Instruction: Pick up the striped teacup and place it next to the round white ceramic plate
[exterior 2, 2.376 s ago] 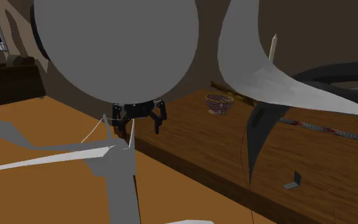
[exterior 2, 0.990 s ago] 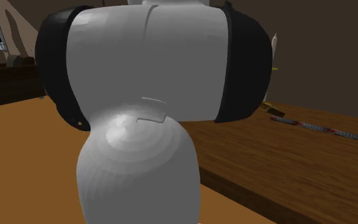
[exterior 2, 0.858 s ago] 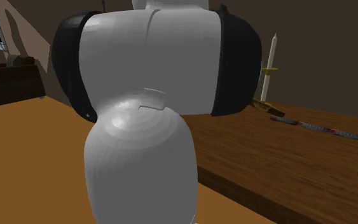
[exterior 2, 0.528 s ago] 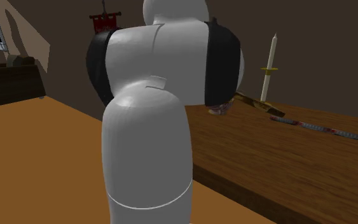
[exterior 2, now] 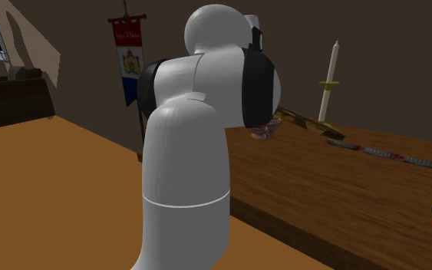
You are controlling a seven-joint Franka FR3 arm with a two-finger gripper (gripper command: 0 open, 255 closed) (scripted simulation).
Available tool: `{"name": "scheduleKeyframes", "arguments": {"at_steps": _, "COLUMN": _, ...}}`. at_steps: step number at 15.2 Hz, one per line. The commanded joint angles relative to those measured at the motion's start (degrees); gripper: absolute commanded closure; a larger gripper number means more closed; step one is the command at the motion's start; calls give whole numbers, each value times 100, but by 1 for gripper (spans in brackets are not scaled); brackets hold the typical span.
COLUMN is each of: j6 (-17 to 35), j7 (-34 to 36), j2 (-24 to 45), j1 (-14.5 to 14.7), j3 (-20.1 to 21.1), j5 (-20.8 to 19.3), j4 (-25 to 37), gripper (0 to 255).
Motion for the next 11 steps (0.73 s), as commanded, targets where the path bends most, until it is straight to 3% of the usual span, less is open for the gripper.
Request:
{"name": "scheduleKeyframes", "arguments": {"at_steps": 1, "j6": 144, "j7": 1, "j2": 3, "j1": -15, "j3": -15, "j5": -13, "j4": -137, "gripper": 0}}
{"name": "scheduleKeyframes", "arguments": {"at_steps": 5, "j6": 434, "j7": 8, "j2": -30, "j1": -13, "j3": -16, "j5": -22, "j4": -459, "gripper": 0}}
{"name": "scheduleKeyframes", "arguments": {"at_steps": 11, "j6": 434, "j7": 8, "j2": -30, "j1": -13, "j3": -16, "j5": -22, "j4": -459, "gripper": 0}}
